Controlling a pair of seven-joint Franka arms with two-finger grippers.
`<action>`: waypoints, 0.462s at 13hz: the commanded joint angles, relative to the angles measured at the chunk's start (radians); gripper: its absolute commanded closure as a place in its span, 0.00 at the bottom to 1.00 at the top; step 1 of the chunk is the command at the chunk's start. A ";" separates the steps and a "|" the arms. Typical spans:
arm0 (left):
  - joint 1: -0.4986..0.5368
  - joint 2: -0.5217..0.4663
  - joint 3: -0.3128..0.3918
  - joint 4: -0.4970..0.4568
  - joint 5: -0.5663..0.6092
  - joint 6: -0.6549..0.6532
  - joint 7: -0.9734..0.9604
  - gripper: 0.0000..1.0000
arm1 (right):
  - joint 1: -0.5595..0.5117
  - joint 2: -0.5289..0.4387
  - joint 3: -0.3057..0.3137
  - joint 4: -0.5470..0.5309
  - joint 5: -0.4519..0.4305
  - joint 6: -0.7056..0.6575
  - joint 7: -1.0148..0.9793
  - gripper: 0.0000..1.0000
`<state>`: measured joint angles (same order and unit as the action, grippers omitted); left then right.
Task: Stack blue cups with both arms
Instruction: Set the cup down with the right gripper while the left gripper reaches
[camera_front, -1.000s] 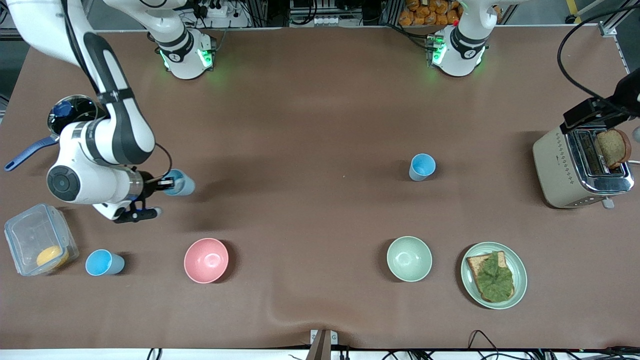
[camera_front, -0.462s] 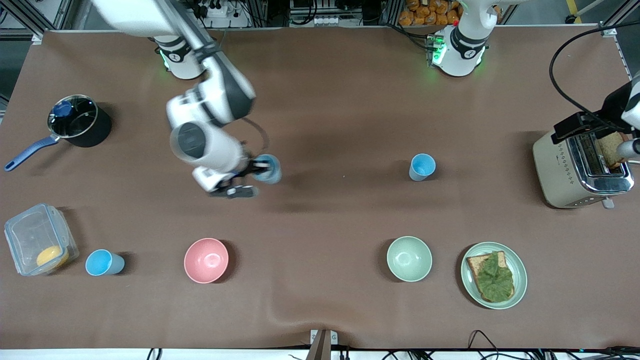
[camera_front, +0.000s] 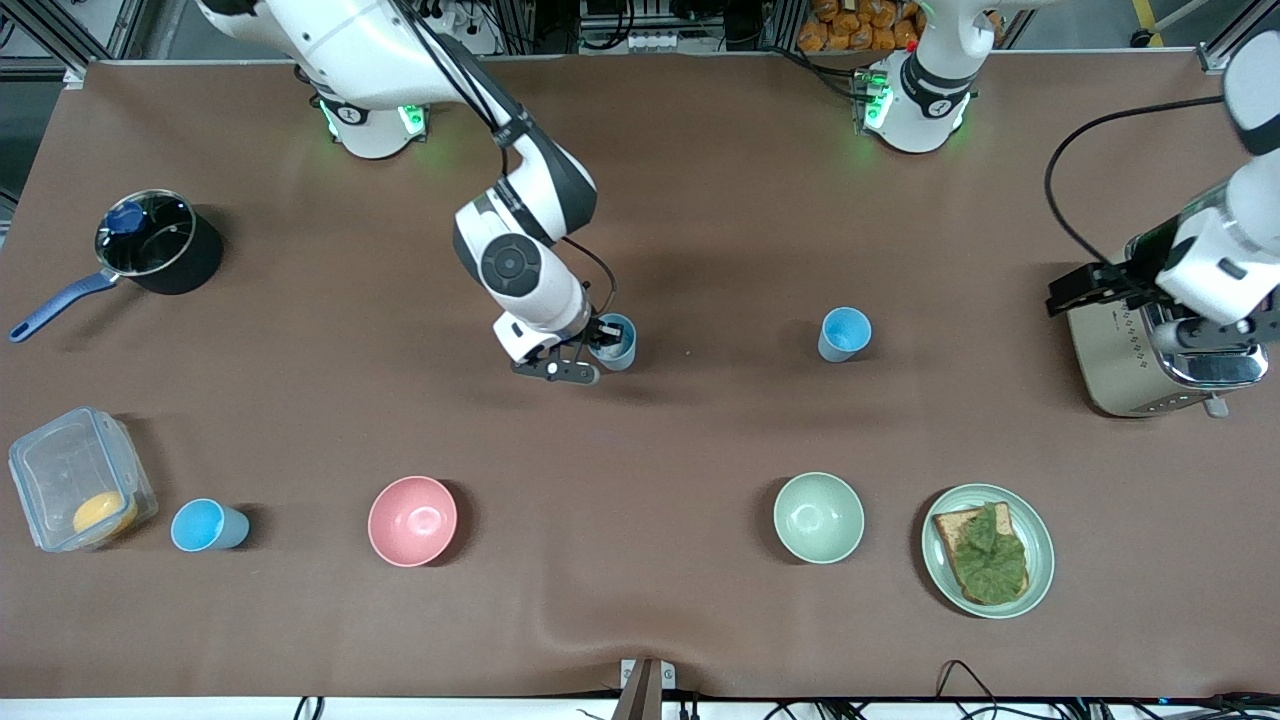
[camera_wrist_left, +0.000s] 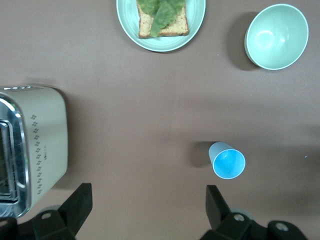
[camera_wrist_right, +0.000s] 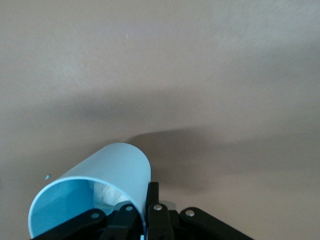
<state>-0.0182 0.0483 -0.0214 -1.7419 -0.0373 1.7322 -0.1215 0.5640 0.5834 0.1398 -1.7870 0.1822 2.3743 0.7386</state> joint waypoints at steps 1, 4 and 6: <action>-0.020 -0.018 -0.008 -0.099 -0.041 0.104 -0.026 0.00 | 0.013 0.016 -0.011 0.023 0.017 0.006 0.030 0.01; -0.042 -0.009 -0.040 -0.154 -0.052 0.185 -0.056 0.00 | -0.009 -0.052 -0.019 0.058 0.013 -0.103 0.038 0.00; -0.046 0.010 -0.075 -0.157 -0.052 0.205 -0.116 0.00 | -0.054 -0.080 -0.020 0.151 0.007 -0.267 0.025 0.00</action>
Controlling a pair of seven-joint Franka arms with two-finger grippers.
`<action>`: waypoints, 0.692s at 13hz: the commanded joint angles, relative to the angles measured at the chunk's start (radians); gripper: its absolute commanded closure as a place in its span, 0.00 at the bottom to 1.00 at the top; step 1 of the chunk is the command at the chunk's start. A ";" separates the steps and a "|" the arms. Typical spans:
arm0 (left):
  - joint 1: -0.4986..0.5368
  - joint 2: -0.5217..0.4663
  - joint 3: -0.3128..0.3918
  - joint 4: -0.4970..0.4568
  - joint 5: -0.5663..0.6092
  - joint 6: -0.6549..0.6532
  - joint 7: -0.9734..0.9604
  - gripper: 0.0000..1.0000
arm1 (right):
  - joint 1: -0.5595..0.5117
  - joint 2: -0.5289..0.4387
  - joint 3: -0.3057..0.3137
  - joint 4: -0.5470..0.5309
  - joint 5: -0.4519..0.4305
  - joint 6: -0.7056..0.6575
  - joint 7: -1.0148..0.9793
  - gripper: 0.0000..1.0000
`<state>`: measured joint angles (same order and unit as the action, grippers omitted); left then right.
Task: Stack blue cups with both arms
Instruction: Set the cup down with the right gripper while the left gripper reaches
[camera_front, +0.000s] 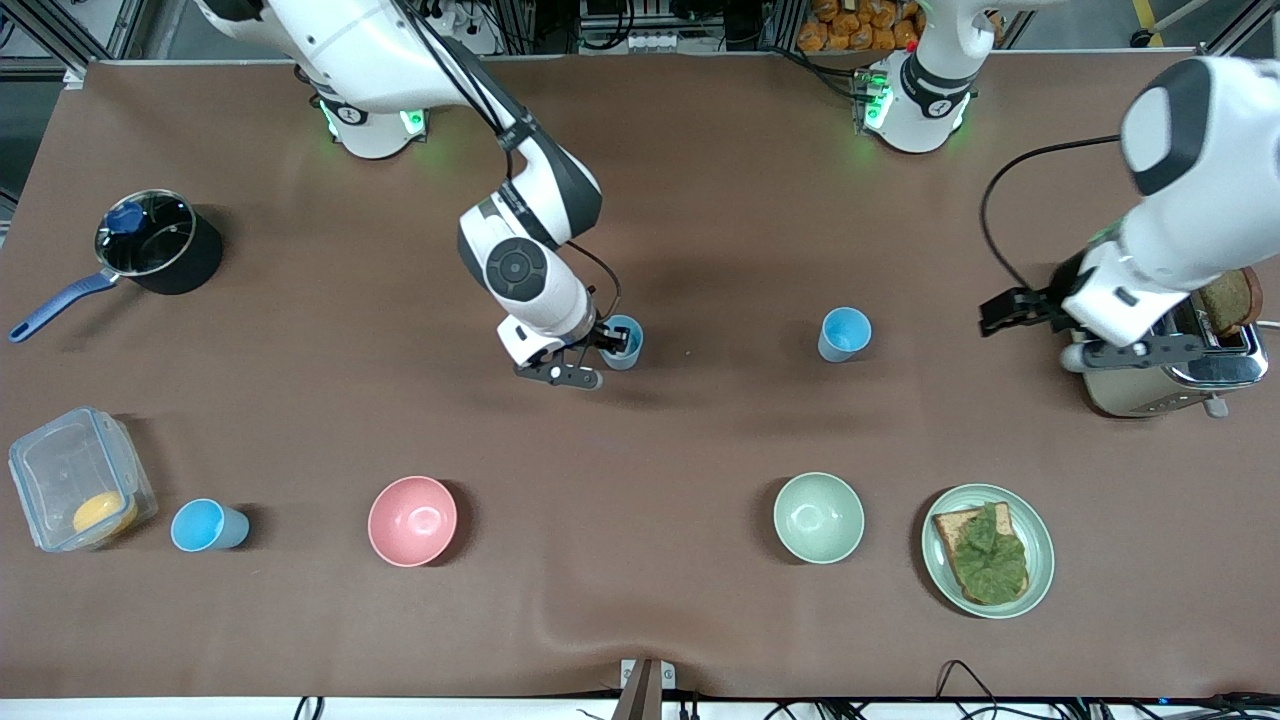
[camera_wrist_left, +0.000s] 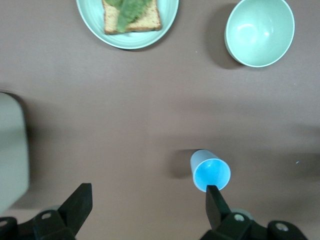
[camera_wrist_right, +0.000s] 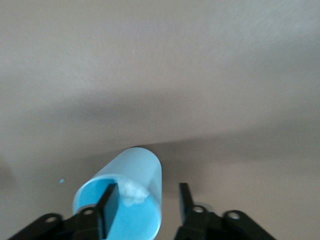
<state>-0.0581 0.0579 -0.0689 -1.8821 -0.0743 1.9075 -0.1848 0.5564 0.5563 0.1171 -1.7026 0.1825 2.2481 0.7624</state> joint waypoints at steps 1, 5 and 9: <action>-0.022 0.008 -0.040 -0.018 -0.013 0.041 -0.076 0.00 | -0.082 -0.062 0.004 0.124 0.006 -0.219 0.000 0.00; -0.088 0.063 -0.086 -0.046 -0.013 0.134 -0.192 0.00 | -0.222 -0.139 0.001 0.262 -0.006 -0.487 -0.183 0.00; -0.170 0.105 -0.103 -0.113 -0.015 0.238 -0.237 0.00 | -0.397 -0.237 -0.013 0.276 -0.029 -0.628 -0.464 0.00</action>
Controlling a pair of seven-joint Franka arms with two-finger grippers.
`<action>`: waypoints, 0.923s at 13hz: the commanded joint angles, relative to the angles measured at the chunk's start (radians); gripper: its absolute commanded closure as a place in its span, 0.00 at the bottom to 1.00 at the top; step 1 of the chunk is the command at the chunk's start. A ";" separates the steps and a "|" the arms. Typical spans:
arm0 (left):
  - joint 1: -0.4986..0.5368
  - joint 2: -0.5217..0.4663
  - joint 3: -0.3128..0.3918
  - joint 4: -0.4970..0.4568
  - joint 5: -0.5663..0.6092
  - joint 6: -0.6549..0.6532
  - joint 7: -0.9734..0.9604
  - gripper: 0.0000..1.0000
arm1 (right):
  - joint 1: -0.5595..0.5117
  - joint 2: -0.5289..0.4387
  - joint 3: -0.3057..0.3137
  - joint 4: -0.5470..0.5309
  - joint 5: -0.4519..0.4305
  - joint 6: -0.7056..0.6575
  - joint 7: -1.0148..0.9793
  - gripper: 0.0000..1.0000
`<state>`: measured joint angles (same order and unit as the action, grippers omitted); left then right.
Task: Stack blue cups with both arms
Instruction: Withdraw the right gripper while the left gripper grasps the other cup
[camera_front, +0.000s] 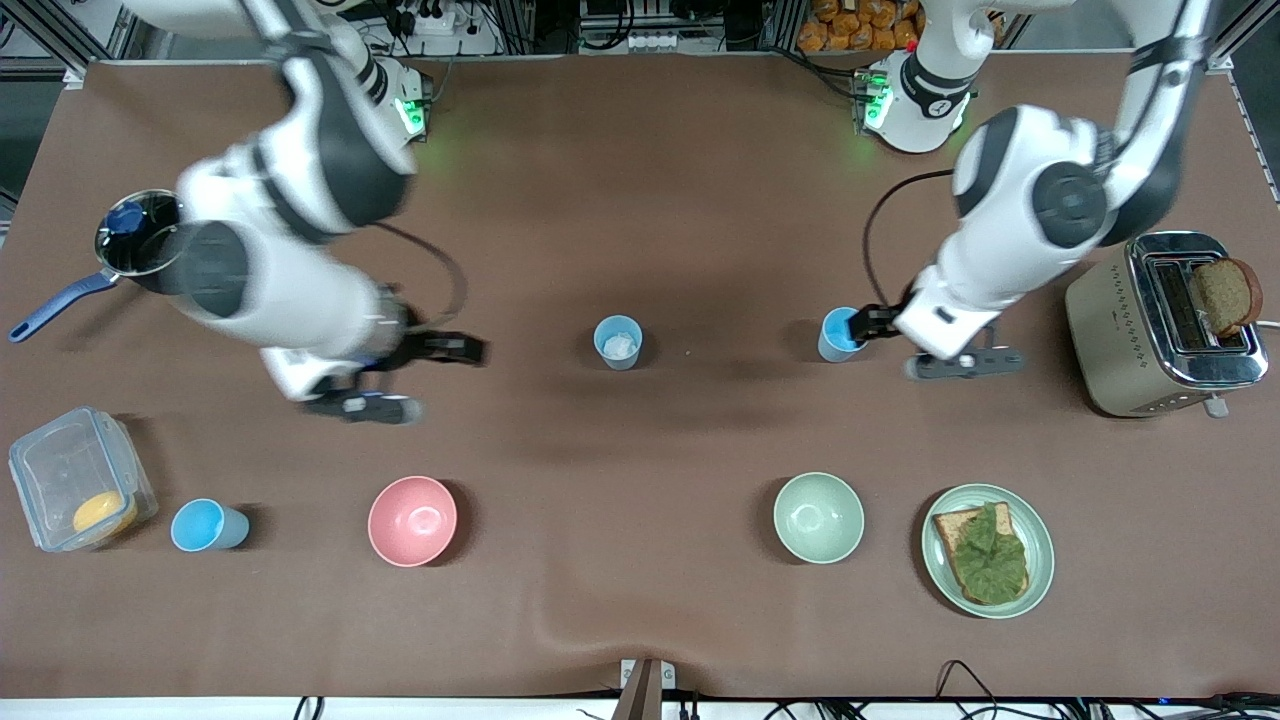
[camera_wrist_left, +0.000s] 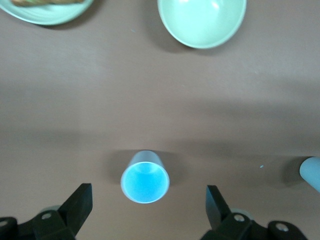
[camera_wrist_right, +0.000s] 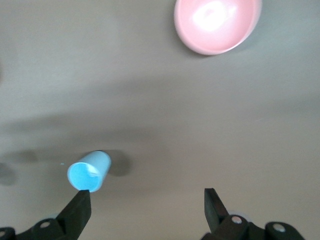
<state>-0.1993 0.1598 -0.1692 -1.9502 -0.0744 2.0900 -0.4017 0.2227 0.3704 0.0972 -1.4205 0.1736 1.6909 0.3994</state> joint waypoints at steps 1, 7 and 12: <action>-0.035 0.010 -0.010 -0.076 -0.015 0.108 -0.020 0.00 | -0.081 -0.101 -0.010 -0.011 -0.046 -0.088 -0.147 0.00; -0.043 0.015 -0.070 -0.281 -0.004 0.310 -0.005 0.00 | -0.151 -0.336 -0.047 -0.201 -0.209 -0.079 -0.248 0.00; -0.043 0.030 -0.092 -0.352 -0.001 0.380 0.003 0.00 | -0.183 -0.399 -0.169 -0.356 -0.103 0.071 -0.401 0.00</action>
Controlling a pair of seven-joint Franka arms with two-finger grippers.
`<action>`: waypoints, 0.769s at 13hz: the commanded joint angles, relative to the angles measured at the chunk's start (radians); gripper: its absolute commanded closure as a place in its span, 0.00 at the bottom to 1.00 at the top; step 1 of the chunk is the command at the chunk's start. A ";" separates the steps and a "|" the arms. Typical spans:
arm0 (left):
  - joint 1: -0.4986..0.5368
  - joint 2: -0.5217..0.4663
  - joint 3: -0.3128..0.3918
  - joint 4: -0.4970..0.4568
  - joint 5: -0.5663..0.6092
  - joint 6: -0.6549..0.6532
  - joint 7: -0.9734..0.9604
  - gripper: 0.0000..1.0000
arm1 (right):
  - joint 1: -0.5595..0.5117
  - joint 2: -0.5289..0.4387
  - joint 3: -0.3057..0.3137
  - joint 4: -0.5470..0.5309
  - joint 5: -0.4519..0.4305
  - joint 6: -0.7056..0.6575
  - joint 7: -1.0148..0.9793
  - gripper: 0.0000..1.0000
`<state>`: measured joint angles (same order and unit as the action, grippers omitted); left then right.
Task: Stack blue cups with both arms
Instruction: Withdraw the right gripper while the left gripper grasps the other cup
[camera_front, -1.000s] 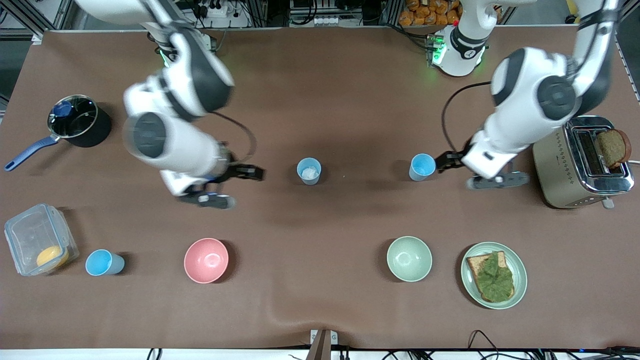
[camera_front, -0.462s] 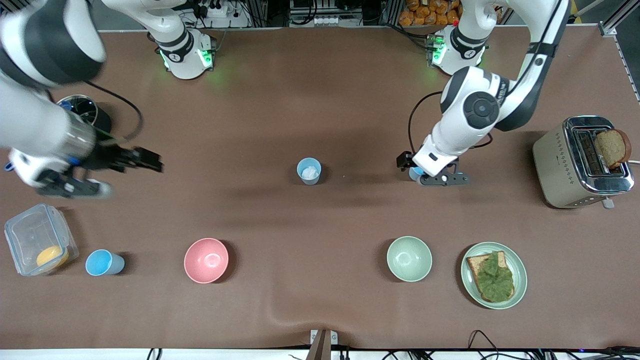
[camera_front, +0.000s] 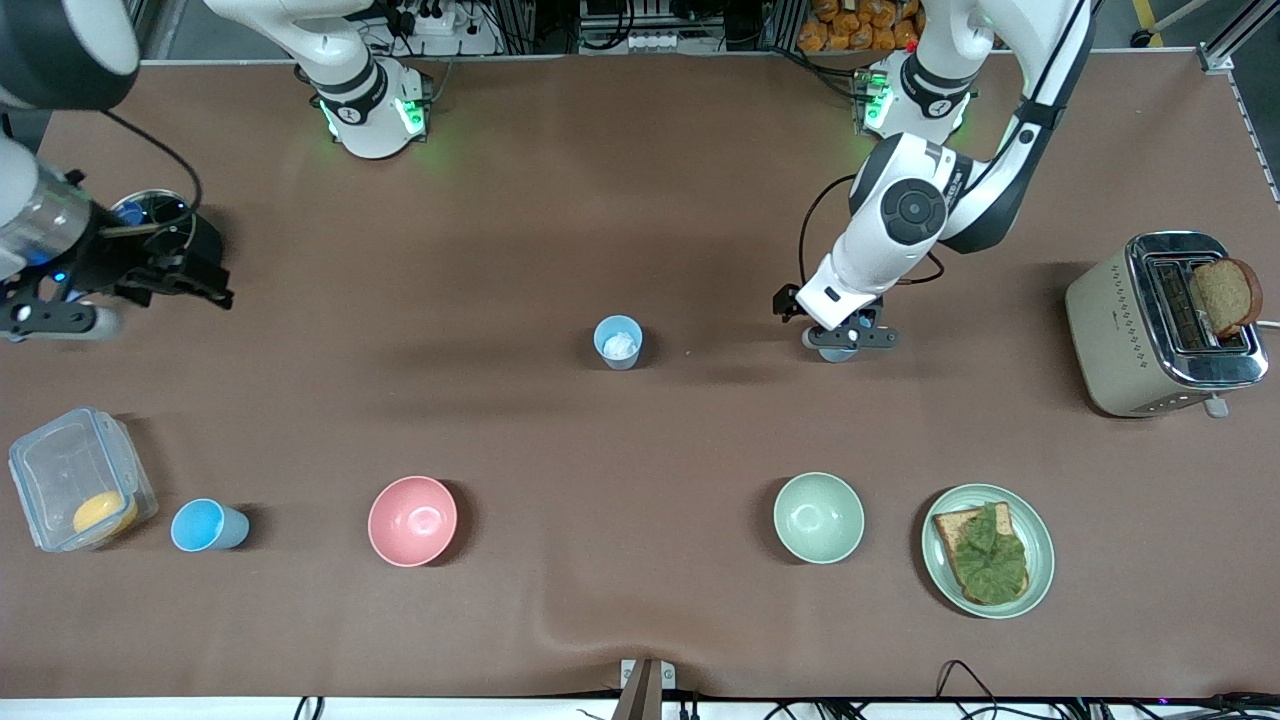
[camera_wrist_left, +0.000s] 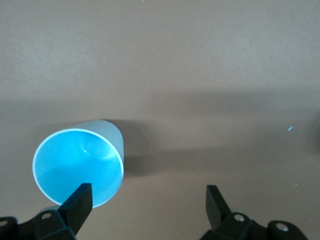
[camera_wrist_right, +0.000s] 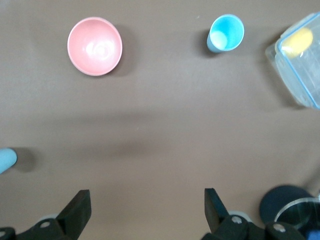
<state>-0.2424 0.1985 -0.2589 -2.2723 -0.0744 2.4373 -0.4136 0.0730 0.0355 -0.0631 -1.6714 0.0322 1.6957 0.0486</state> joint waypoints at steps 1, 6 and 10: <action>0.000 -0.005 -0.002 -0.035 -0.001 0.035 0.028 0.00 | -0.038 -0.072 -0.012 -0.125 0.057 0.074 -0.064 0.00; 0.012 0.007 0.001 -0.061 -0.001 0.035 0.072 0.21 | -0.067 -0.045 -0.011 -0.062 0.101 0.044 -0.055 0.00; 0.018 0.013 0.004 -0.061 0.034 0.035 0.073 0.33 | -0.084 -0.051 -0.007 -0.041 0.086 0.012 -0.064 0.00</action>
<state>-0.2358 0.2038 -0.2560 -2.3242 -0.0685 2.4513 -0.3692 0.0210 0.0012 -0.0843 -1.7183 0.1166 1.7315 -0.0067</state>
